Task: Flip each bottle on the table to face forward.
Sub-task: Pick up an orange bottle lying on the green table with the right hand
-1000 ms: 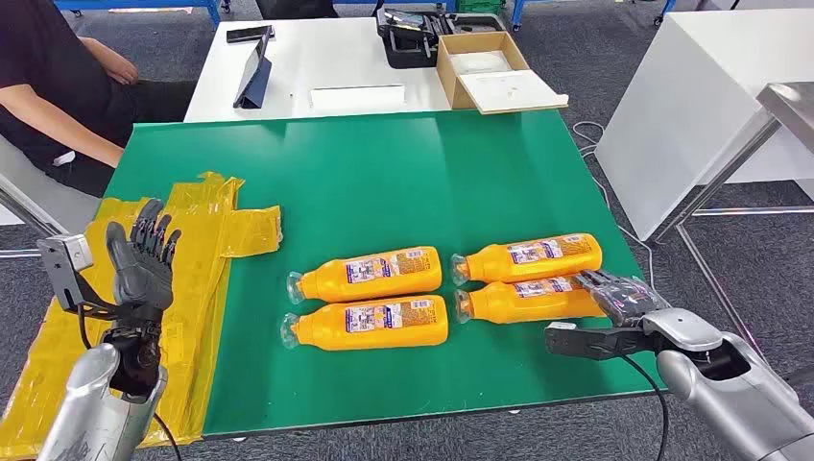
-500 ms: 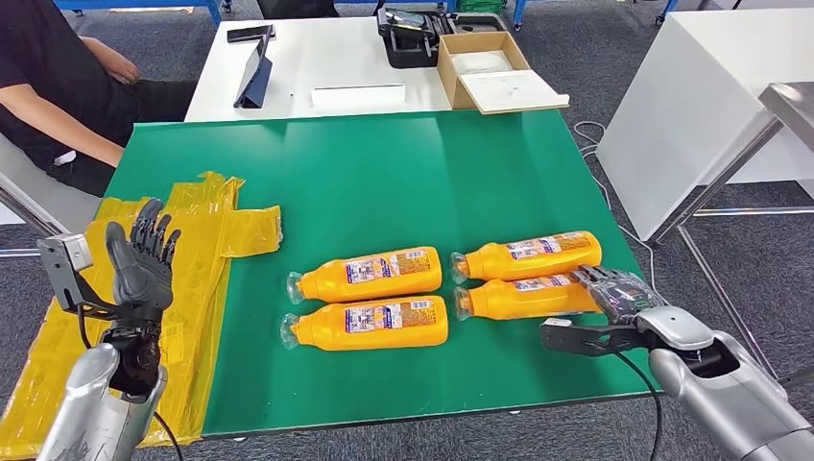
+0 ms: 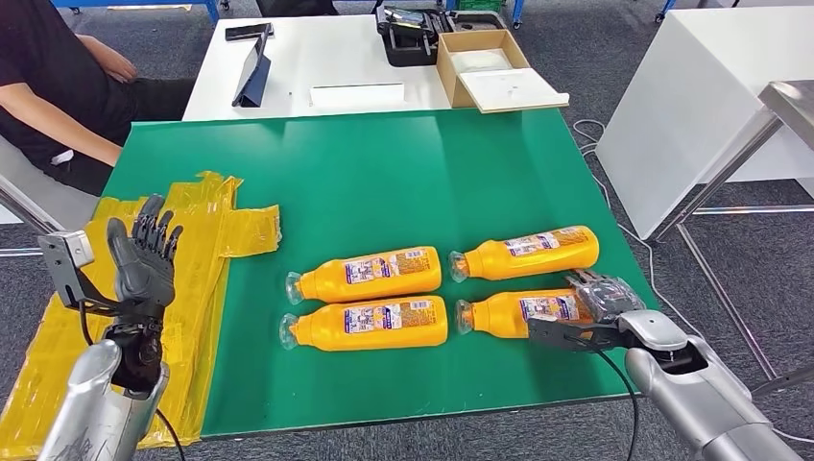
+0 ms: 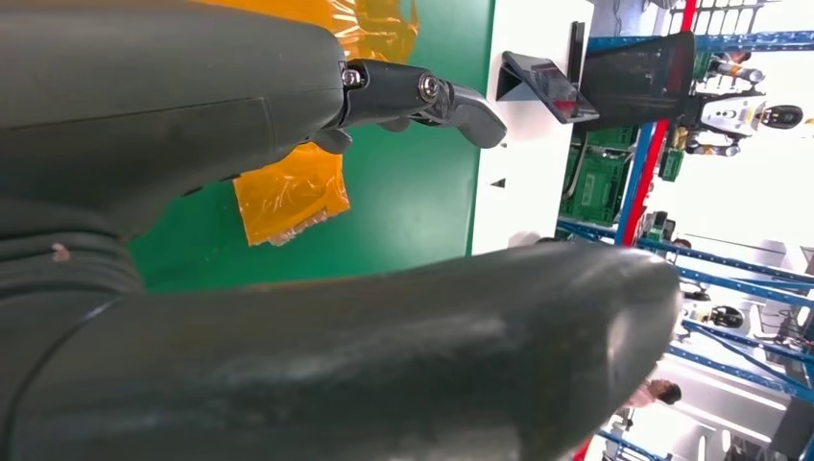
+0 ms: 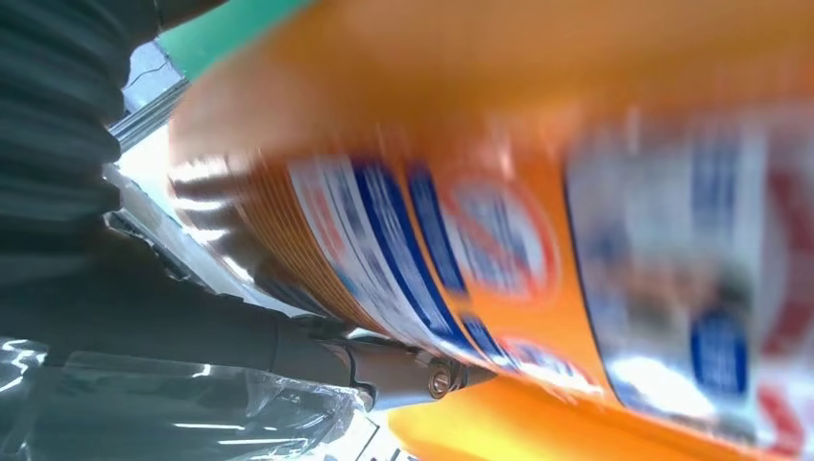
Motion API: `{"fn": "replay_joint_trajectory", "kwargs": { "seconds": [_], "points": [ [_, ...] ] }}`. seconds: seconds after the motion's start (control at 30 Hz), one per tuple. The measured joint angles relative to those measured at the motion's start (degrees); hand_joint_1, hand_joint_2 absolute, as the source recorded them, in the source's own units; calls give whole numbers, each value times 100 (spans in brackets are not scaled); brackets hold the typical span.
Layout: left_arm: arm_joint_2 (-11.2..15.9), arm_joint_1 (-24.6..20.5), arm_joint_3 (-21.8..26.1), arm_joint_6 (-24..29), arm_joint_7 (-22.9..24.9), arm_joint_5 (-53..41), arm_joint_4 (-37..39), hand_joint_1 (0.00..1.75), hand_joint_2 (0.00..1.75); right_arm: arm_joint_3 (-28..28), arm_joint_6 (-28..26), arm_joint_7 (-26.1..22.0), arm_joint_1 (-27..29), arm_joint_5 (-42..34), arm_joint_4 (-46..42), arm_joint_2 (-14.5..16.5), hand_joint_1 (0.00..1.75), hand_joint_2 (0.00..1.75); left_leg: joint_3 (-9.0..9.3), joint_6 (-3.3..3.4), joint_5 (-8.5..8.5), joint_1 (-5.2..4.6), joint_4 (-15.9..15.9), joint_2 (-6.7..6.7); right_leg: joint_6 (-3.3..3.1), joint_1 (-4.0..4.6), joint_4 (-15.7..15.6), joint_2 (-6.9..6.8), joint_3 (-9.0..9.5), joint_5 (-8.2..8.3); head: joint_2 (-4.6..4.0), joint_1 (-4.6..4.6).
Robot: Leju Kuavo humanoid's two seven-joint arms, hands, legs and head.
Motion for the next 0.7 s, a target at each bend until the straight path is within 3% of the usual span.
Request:
{"fn": "replay_joint_trajectory", "kwargs": {
  "seconds": [0.27, 0.4, 0.7],
  "points": [
    [-12, -16, -1, 0, 0, 0, 0, 0, 0, -55, 30, -11, -35, 11, 121, 133, 0, 175, 11, -2, -6, 0, -1, 12, -7, 0, -1, 4, -44, -4, 0, 1],
    [-14, -16, -1, -2, 0, 0, 0, 0, 0, -62, 171, -41, -32, 30, 141, 201, 175, 175, 17, -2, -6, 0, -1, 17, -7, 0, -2, 6, -42, -3, 0, 1],
    [-16, -16, -1, -2, 0, 0, 0, 0, 0, -88, 252, -83, -12, -16, 150, 231, 175, 175, 25, -1, -7, 0, -1, 30, -8, 0, -2, 20, -35, 2, 0, 3]
  ]
}}
